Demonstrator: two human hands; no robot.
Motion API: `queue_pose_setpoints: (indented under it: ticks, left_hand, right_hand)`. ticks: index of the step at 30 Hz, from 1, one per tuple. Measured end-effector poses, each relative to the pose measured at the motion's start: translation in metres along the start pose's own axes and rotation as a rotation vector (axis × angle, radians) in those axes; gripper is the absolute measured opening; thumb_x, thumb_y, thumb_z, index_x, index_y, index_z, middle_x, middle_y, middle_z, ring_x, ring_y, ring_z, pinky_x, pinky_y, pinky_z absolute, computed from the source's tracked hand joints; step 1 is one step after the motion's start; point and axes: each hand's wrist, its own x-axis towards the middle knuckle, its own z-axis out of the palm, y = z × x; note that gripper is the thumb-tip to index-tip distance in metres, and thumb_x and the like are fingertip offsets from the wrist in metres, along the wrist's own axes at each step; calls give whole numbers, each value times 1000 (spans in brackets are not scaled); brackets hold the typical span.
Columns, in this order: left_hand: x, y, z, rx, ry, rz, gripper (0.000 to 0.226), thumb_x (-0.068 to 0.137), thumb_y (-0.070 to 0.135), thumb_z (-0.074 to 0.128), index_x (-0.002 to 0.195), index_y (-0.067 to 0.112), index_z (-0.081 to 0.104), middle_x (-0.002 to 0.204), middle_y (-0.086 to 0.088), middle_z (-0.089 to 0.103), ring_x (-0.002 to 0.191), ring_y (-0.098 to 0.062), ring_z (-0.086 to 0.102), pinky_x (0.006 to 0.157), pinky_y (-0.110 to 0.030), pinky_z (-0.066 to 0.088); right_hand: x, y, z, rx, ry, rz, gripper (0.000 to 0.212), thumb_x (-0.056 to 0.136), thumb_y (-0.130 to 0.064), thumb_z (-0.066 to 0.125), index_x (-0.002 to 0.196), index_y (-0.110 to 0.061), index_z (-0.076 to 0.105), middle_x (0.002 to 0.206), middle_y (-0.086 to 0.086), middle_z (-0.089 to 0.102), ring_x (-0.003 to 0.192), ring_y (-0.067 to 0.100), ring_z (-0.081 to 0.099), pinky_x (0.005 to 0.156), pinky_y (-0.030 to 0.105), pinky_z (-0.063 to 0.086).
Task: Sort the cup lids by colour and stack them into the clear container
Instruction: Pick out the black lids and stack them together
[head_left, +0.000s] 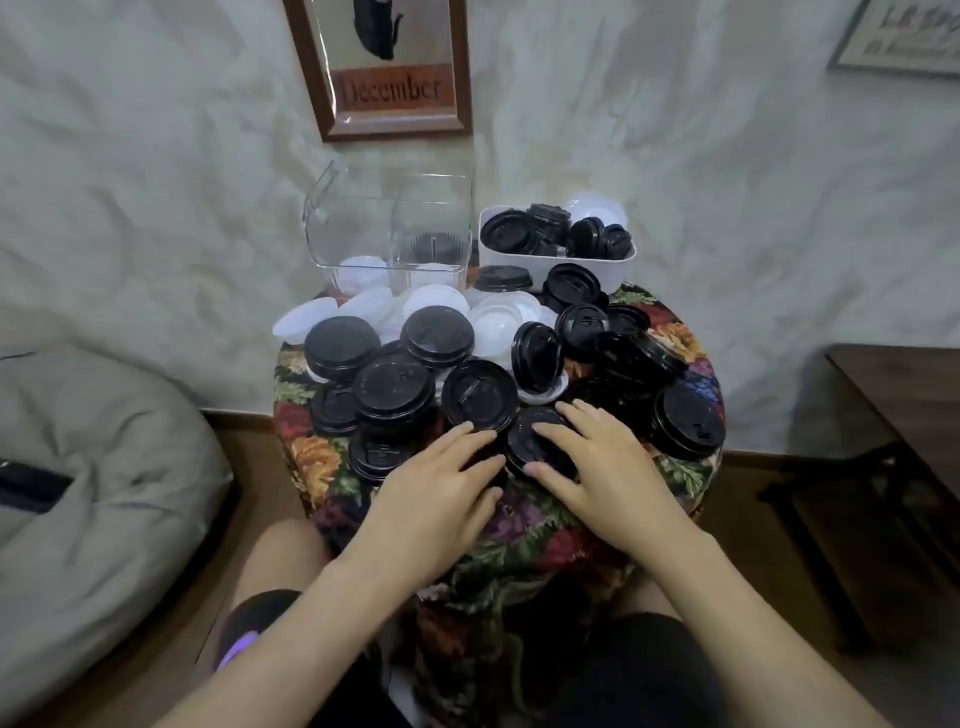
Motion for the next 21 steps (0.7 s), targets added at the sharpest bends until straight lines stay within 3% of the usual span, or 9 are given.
queue_pose_setpoints:
  ticks: [3, 6, 11, 17, 21]
  left_hand:
    - [-5, -1, -1, -19, 19, 8, 34, 95, 30, 69, 126, 19, 73, 142, -1, 62, 143, -23, 49, 110, -33, 45]
    - [-10, -2, 0, -18, 40, 19, 34, 94, 28, 71, 126, 18, 73, 138, 0, 64, 139, -25, 52, 110, -37, 47]
    - [-27, -1, 5, 28, 37, -34, 39, 95, 33, 68, 131, 18, 70, 137, 0, 65, 137, -25, 54, 113, -38, 45]
    - [-33, 3, 14, -43, 76, -57, 37, 94, 23, 74, 131, 18, 70, 136, 2, 66, 140, -24, 52, 104, -35, 52]
    - [-37, 0, 20, -124, 61, -59, 33, 100, 25, 64, 133, 19, 68, 139, 3, 63, 145, -22, 45, 109, -36, 50]
  right_hand:
    - [1, 3, 3, -9, -21, -8, 64, 95, -63, 56, 149, -30, 51, 164, 3, 36, 155, 24, 25, 127, 44, 18]
    - [3, 4, 2, 26, -17, 3, 64, 95, -59, 62, 150, -29, 49, 164, 2, 36, 156, 25, 21, 127, 46, 20]
    - [6, 2, -10, 103, 28, 25, 65, 92, -64, 62, 146, -29, 52, 153, -7, 47, 156, 18, 18, 129, 42, 7]
    - [-25, -7, -21, 241, 163, 116, 64, 89, -64, 63, 143, -30, 55, 154, -9, 46, 148, 11, 33, 119, 38, 32]
    - [-52, -9, -10, 303, 164, 178, 63, 88, -64, 63, 144, -36, 53, 156, -14, 43, 144, 10, 38, 113, 34, 34]
